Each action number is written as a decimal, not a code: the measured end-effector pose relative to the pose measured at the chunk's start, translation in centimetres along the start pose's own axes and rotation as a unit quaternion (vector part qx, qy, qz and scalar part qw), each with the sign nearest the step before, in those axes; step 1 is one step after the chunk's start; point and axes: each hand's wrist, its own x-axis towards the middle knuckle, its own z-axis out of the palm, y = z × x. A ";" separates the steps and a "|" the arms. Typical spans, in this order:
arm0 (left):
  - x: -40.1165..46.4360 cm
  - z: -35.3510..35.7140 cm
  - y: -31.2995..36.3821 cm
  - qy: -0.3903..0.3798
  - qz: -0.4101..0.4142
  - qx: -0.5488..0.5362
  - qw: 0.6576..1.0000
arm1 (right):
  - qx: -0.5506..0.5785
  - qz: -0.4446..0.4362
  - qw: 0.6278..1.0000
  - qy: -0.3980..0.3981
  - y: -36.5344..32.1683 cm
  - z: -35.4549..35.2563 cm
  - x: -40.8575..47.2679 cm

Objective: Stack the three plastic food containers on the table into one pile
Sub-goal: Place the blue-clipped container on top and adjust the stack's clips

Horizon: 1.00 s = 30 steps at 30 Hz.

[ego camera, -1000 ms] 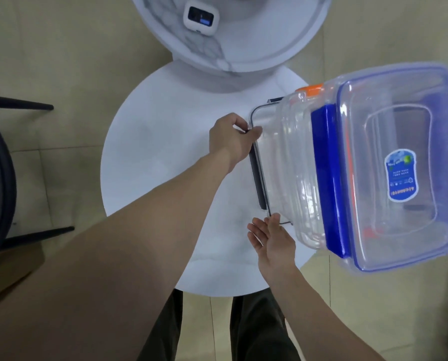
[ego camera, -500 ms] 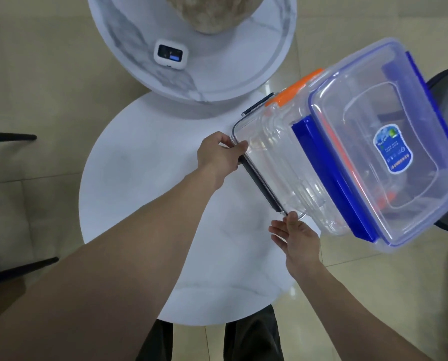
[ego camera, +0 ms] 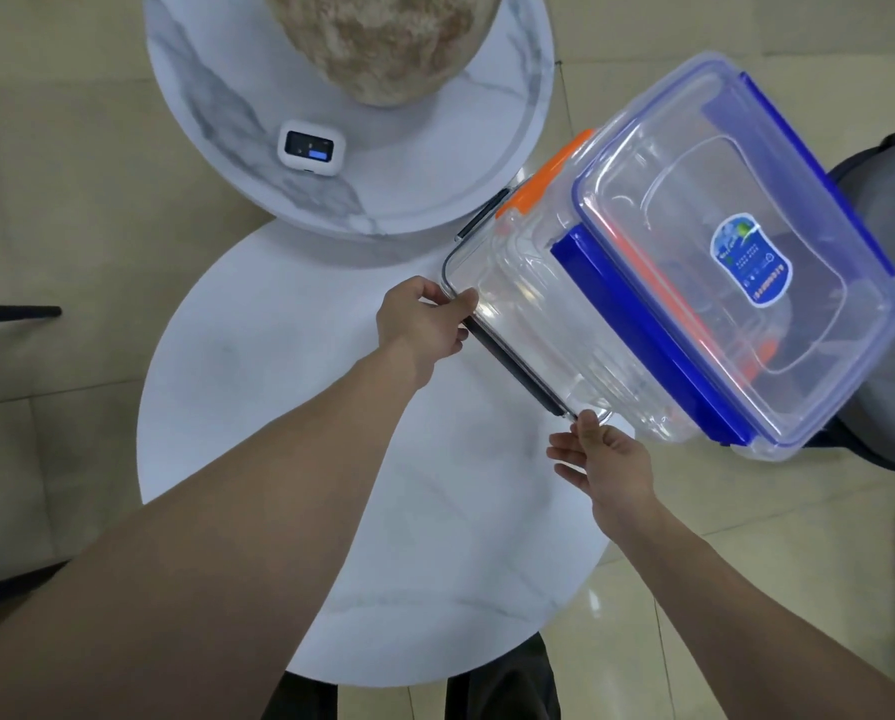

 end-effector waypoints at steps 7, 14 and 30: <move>0.5 0.8 0.7 0.002 0.009 0.014 1.000 | -0.002 0.001 1.000 -0.013 -0.9 -0.3 0.5; 0.1 1.3 0.9 0.017 0.011 0.032 0.999 | 0.016 0.016 0.999 -0.023 -1.2 -0.4 0.5; -2.6 1.7 -1.9 0.041 0.058 0.036 0.997 | 0.095 0.073 0.991 -0.053 0.1 -0.8 -0.4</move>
